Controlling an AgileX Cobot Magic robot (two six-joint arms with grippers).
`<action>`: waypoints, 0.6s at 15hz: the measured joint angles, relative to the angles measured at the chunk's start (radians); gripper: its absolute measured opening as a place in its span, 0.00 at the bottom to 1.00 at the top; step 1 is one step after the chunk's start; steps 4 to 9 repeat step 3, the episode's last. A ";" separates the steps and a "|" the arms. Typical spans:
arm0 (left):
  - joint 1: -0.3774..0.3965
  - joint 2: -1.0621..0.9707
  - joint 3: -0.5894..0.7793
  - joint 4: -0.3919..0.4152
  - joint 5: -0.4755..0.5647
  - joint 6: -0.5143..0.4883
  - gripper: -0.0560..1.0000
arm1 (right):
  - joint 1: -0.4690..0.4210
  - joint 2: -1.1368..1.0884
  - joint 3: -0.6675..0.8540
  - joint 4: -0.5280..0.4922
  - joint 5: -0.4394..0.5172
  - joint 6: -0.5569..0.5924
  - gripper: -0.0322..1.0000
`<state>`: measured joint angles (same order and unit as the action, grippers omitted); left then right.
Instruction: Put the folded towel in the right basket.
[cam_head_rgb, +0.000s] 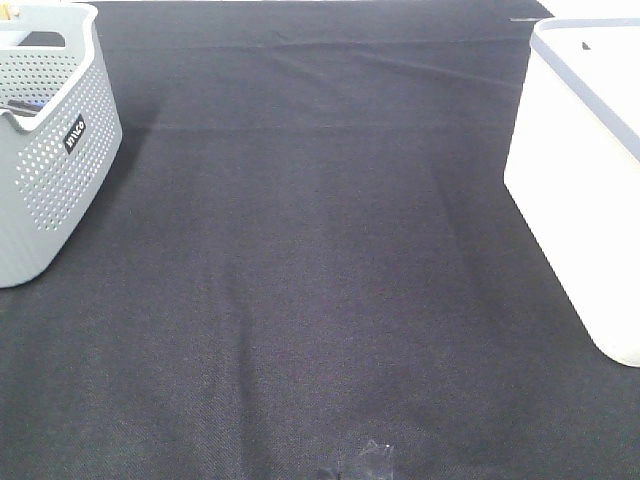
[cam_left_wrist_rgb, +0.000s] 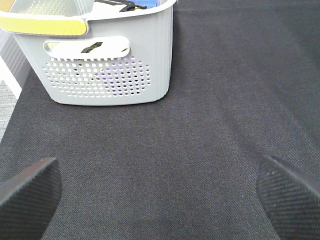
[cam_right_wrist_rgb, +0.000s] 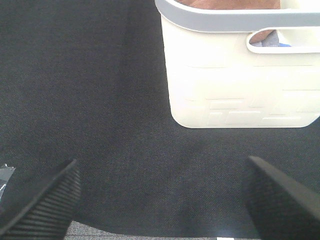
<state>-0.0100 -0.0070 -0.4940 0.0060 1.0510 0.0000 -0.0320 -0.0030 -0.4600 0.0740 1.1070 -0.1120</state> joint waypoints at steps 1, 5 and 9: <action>0.000 0.000 0.000 0.000 0.000 0.000 0.99 | 0.000 0.000 0.000 0.000 0.000 0.000 0.85; 0.000 0.000 0.000 0.000 0.000 0.000 0.99 | 0.000 0.000 0.000 0.000 0.000 0.000 0.85; 0.000 0.000 0.000 0.000 0.000 0.000 0.99 | 0.000 0.000 0.000 0.000 0.000 0.000 0.85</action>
